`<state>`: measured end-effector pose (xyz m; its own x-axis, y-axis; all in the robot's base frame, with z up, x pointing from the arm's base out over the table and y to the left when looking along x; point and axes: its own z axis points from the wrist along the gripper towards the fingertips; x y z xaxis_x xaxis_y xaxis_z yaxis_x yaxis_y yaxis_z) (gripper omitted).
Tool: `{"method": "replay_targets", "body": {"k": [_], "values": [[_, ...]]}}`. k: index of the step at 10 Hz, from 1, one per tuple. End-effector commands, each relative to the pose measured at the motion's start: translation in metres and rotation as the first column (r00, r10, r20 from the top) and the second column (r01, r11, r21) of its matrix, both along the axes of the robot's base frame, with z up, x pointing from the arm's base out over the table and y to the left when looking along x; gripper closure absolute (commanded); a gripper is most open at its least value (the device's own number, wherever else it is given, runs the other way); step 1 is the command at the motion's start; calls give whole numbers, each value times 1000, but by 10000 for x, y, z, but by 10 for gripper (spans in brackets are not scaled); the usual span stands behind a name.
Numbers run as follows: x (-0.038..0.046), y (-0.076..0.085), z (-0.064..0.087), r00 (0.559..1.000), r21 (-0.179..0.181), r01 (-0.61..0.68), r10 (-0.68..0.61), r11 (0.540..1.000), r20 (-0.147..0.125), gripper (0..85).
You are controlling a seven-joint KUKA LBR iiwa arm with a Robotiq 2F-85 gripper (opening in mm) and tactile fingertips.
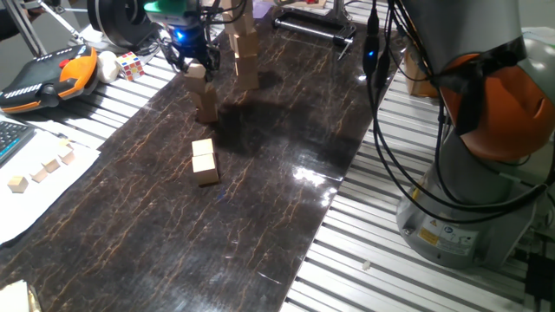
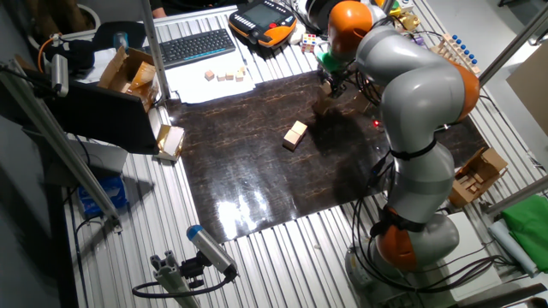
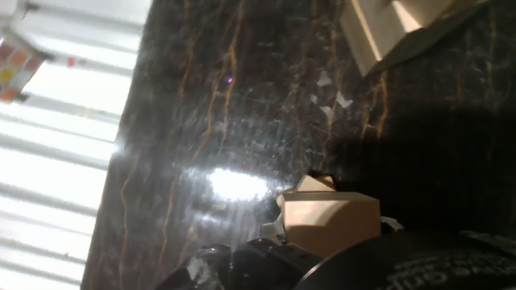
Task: Stack the blocks in a vertical line of five
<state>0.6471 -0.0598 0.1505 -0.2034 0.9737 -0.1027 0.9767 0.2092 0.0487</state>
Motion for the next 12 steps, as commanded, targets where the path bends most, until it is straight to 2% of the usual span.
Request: {"method": "replay_targets", "body": {"k": [1, 5, 8, 10, 12], "values": [[-5, 5, -2, 1000, -2, 17, -17, 1000, -2, 720], [-28, 15, -11, 998, -16, -62, 62, 998, -34, 670], [-34, 12, -20, 996, -14, -84, 84, 996, -28, 647], [-29, -18, -36, 992, -22, -120, 120, 992, -34, 647], [-26, -21, -39, 991, -14, -129, 129, 991, -36, 650]]}}
